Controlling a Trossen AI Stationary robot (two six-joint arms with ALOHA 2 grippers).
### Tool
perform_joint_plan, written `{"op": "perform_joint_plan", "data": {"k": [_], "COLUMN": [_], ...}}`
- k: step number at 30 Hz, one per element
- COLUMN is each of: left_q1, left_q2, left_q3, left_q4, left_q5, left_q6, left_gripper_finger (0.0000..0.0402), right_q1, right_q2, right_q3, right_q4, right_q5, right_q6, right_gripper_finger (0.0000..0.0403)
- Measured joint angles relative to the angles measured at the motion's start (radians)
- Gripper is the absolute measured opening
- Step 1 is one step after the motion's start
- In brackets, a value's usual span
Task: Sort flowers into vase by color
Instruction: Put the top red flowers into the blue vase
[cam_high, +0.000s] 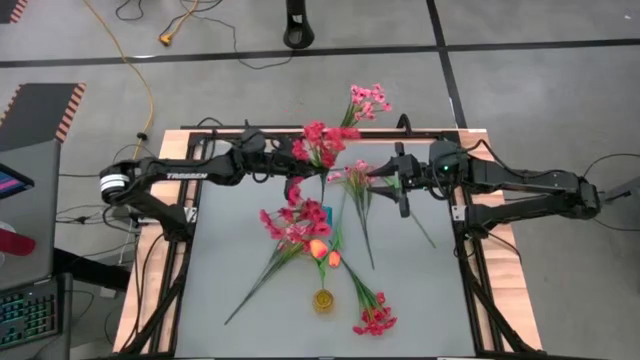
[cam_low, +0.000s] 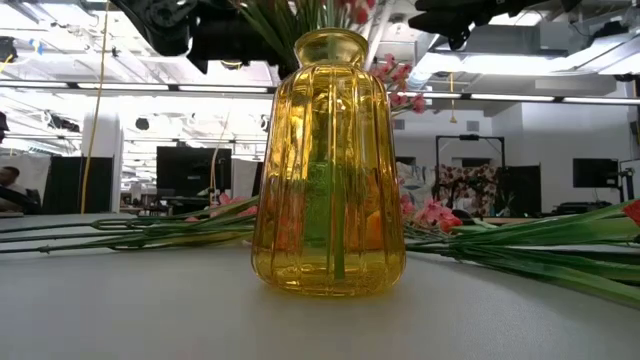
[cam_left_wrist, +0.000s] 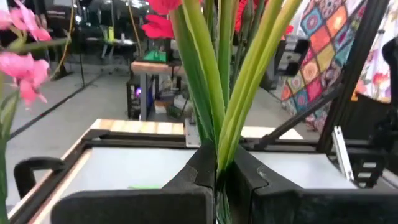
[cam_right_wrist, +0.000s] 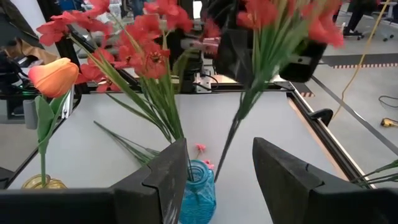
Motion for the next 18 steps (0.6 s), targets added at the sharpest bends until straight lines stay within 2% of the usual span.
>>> {"op": "perform_joint_plan", "data": {"k": [13,18], "left_q1": [-0.002,-0.003], "left_q2": [0.010,0.010], "left_q3": [0.000,0.000], "left_q4": [-0.069,-0.022], "left_q5": [0.047,0.047], "left_q6": [0.053,0.074], "left_gripper_finger": [0.0000,0.0000], "right_q1": [0.000,0.000], "right_q2": [0.000,0.000], "right_q3": [0.000,0.000], "right_q4": [0.000,0.000], "right_q5": [0.000,0.000], "right_q6": [0.000,0.000], "right_gripper_finger": [0.0210,0.0210]}}
